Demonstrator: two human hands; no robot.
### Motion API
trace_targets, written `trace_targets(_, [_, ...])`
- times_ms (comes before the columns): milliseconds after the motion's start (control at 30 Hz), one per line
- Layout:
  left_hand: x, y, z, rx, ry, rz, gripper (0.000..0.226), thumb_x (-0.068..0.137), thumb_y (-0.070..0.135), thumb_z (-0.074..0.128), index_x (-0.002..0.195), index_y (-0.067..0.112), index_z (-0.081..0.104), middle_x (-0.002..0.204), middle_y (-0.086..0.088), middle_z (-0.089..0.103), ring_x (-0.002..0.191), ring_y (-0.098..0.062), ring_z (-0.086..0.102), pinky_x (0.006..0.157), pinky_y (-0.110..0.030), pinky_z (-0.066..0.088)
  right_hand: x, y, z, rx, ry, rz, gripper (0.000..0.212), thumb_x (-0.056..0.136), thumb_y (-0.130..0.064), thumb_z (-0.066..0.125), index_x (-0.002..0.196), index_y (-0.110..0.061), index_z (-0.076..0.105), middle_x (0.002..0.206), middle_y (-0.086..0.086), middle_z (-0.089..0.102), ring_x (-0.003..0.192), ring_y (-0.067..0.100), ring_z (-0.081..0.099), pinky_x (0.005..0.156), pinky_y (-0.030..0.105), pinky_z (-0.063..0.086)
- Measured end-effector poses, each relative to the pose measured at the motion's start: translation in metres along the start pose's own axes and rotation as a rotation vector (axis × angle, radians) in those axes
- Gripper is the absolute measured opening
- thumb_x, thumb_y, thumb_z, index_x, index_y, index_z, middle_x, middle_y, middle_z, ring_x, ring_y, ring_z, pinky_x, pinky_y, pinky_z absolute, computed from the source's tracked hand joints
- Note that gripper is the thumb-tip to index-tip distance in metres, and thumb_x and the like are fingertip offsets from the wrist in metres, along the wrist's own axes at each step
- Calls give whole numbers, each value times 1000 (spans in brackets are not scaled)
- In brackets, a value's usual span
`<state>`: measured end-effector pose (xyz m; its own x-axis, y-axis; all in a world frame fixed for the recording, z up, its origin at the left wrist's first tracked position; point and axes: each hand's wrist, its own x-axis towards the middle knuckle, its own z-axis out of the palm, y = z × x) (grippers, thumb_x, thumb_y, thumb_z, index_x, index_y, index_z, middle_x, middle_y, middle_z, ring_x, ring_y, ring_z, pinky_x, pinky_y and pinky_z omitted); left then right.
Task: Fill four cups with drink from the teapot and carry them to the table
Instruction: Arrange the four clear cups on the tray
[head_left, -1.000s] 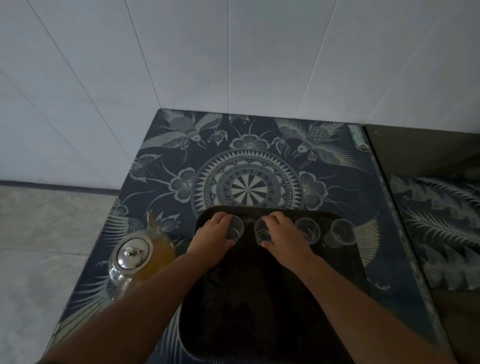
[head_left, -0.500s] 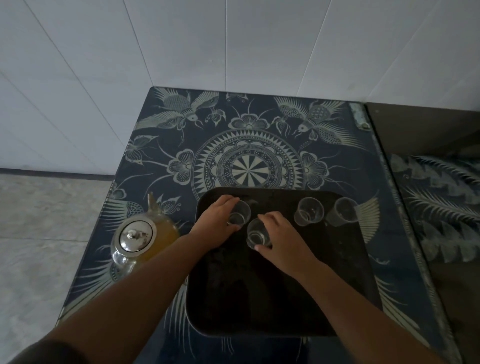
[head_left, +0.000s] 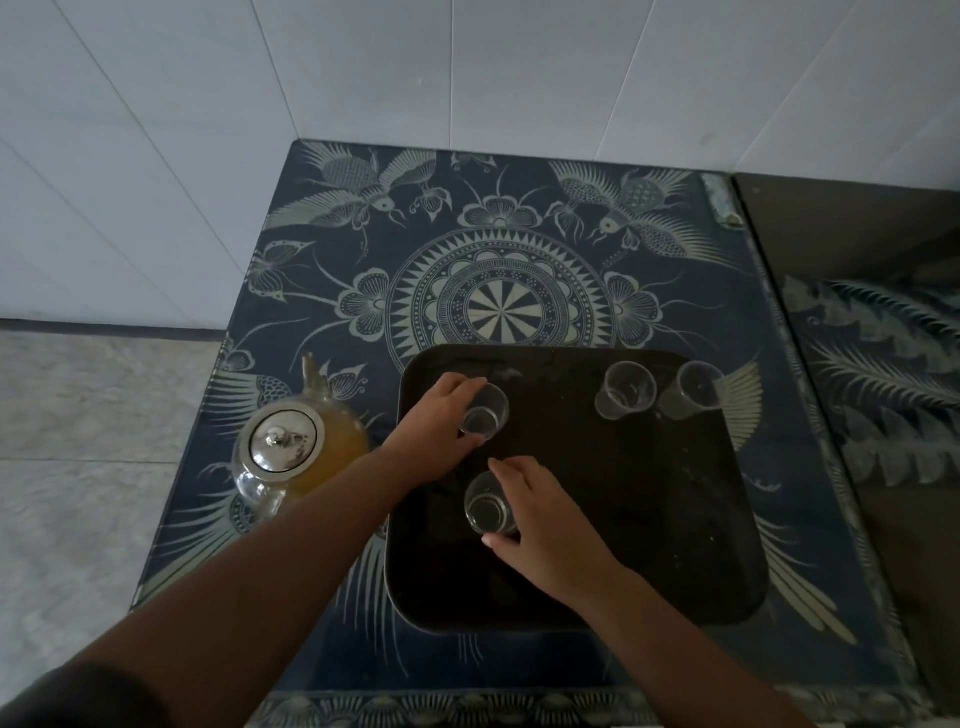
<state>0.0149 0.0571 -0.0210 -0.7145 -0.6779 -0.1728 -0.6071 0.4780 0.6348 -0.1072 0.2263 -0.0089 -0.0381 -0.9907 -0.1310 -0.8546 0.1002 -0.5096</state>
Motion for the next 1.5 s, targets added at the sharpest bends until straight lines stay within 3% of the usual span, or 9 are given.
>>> trace_targets(233, [4,-3,6,8,7,27,80,90,19,78,159,14,36,151,-5,43,136,-21,48,108,-23,38,-6,-7,4,-27,-5,-10,85,81,-40,75,150,-21,28,142,-3,37,126,10,44,101,26,47])
trace_targets(433, [7,1,9,-28,26,-16,86,92,20,76,162,9,26,160,-7,38,144,-23,43,117,-34,39,-9,-11,8,-41,-5,-2,85,82,-40,75,151,-21,28,143,-4,35,128,10,42,101,25,48])
trace_targets(1100, [9,2,10,-35,-10,-27,99,90,19,78,165,18,13,161,-2,37,142,-20,44,106,-25,37,-16,-6,11,-32,5,13,88,85,-41,71,154,-19,22,143,-2,38,127,11,43,102,26,47])
trace_targets(1367, [4,2,9,-47,-22,-23,101,89,19,80,165,16,13,166,-5,30,150,-24,36,120,-38,38,-21,-8,19,-9,8,24,92,84,-47,69,155,-23,15,146,-4,33,128,11,41,101,25,46])
trace_targets(1500, [4,3,2,17,-18,-7,102,89,28,80,165,16,14,167,-6,26,151,-27,31,120,-53,37,-22,-7,16,1,12,22,90,85,-48,67,155,-24,15,147,-5,32,129,10,39,102,27,46])
